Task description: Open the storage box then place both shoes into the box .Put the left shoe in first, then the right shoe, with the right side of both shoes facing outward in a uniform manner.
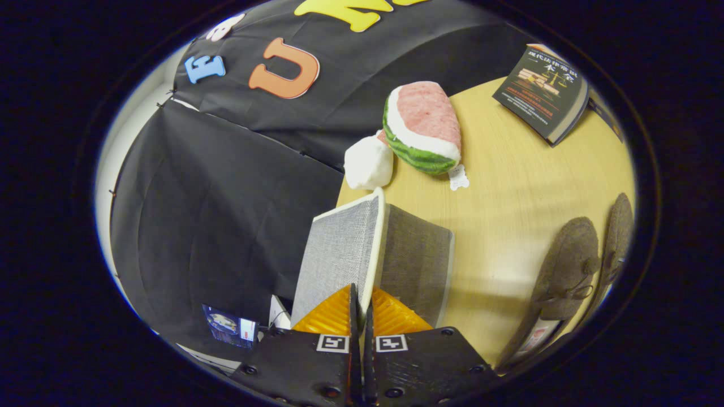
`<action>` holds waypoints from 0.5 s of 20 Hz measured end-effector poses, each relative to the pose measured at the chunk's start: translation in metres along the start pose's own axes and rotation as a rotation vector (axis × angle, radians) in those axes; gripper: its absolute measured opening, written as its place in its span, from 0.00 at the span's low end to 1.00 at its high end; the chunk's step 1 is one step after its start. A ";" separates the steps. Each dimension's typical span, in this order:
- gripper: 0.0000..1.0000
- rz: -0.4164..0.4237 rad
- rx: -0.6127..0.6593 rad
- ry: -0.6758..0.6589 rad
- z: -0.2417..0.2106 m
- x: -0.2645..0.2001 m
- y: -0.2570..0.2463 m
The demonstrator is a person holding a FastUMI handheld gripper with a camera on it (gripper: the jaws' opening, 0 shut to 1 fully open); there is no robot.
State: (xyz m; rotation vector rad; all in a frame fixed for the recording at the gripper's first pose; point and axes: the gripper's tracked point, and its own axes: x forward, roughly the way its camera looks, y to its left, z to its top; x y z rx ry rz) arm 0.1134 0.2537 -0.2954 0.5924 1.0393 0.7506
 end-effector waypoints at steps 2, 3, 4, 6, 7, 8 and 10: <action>0.03 0.022 0.009 -0.011 0.007 -0.009 0.019; 0.03 0.027 0.006 -0.015 0.010 -0.013 0.027; 0.03 0.032 0.001 -0.016 0.014 -0.016 0.038; 0.03 0.041 -0.016 -0.015 0.018 -0.019 0.063; 0.03 0.046 -0.027 -0.014 0.021 -0.020 0.077; 0.03 0.056 -0.033 -0.016 0.023 -0.020 0.091; 0.03 0.082 -0.036 -0.012 0.027 -0.016 0.123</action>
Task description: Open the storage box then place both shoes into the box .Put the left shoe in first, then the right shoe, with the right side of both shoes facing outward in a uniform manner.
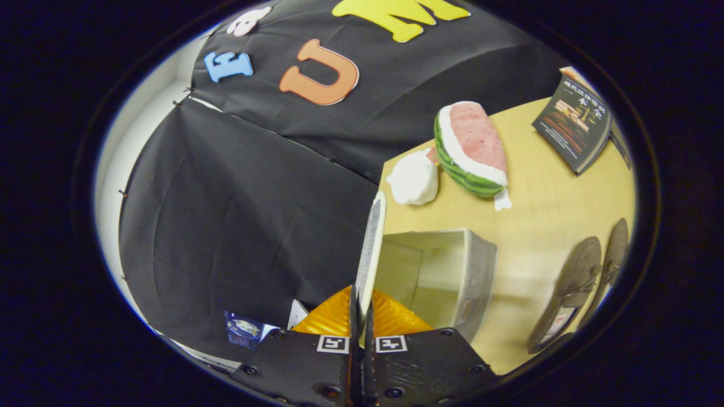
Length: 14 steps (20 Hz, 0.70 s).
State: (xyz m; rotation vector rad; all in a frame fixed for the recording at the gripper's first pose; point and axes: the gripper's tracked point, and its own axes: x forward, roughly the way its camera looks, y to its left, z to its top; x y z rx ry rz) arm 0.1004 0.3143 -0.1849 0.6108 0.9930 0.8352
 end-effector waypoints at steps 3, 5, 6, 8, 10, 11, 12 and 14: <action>0.03 0.019 0.002 0.009 0.005 0.021 0.040; 0.03 0.031 0.004 0.022 0.006 0.039 0.070; 0.02 0.026 -0.003 0.030 0.006 0.050 0.082; 0.03 -0.003 -0.034 0.042 0.002 0.071 0.102; 0.03 -0.047 -0.071 0.051 -0.003 0.092 0.116; 0.03 -0.069 -0.093 0.049 -0.007 0.103 0.128; 0.08 -0.093 -0.117 0.052 -0.012 0.114 0.134; 0.13 -0.122 -0.171 0.050 -0.015 0.137 0.148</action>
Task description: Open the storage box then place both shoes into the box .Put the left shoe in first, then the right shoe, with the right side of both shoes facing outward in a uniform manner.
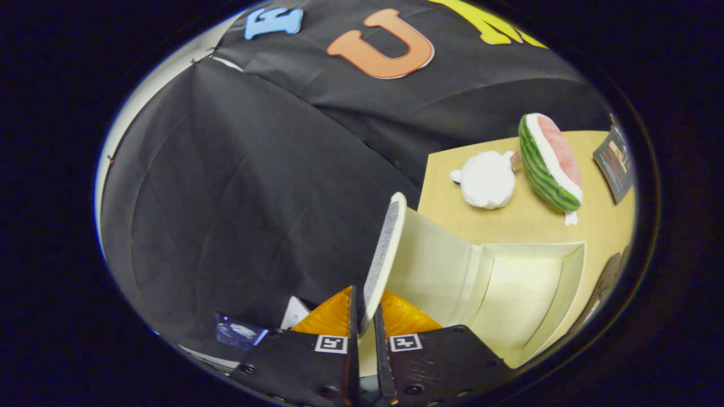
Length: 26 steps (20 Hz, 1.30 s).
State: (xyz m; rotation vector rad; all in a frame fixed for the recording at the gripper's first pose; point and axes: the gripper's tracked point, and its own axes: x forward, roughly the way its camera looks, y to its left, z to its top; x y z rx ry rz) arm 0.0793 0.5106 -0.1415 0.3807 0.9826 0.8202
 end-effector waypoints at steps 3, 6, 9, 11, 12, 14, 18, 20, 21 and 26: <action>0.45 0.025 -0.040 0.011 -0.013 0.012 0.035; 0.78 0.026 -0.063 0.010 -0.017 0.010 0.045; 0.95 0.017 -0.092 0.006 -0.018 -0.004 0.034; 0.96 0.000 -0.079 0.000 -0.017 -0.018 0.015; 0.96 -0.005 -0.071 -0.002 -0.016 -0.025 0.003; 0.96 -0.028 -0.052 -0.005 -0.016 -0.042 -0.029; 0.96 -0.065 -0.017 0.014 -0.025 -0.077 -0.100; 0.96 -0.095 -0.002 0.016 -0.030 -0.096 -0.139; 0.96 -0.112 0.003 0.010 -0.031 -0.107 -0.159; 0.96 -0.217 0.025 -0.027 -0.041 -0.158 -0.253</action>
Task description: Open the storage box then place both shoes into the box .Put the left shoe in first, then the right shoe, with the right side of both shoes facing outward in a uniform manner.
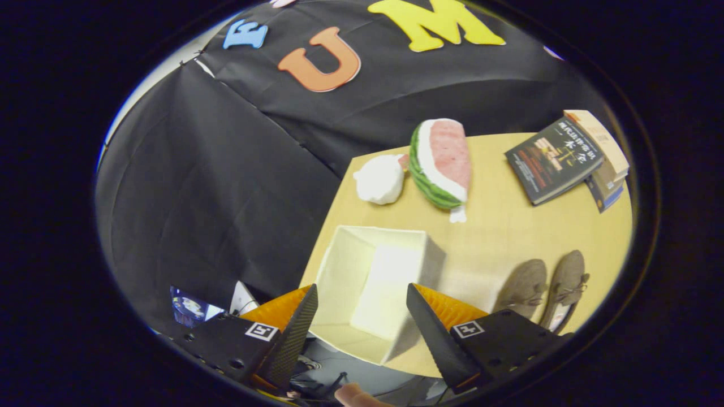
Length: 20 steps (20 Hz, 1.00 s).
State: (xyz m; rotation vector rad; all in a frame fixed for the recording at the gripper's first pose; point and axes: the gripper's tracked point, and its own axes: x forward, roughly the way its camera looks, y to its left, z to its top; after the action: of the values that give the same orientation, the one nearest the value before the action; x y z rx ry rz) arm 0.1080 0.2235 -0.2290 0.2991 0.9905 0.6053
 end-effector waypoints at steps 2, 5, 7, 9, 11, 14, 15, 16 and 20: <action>0.96 -0.050 0.009 -0.005 -0.008 -0.011 -0.041; 0.96 -0.135 0.032 -0.007 -0.022 -0.027 -0.100; 0.96 -0.171 0.059 0.005 -0.039 -0.034 -0.130; 0.96 -0.191 0.082 0.028 -0.059 -0.035 -0.158; 0.95 -0.212 0.109 0.071 -0.081 -0.027 -0.180; 0.95 -0.246 0.138 0.159 -0.118 -0.007 -0.209; 0.94 -0.261 0.136 0.184 -0.127 0.000 -0.217; 0.94 -0.285 0.128 0.205 -0.134 0.006 -0.225; 0.76 -0.396 0.132 0.230 -0.143 0.023 -0.251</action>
State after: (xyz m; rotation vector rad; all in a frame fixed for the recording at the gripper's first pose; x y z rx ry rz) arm 0.0814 0.0320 -0.4451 0.1441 1.2750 0.2159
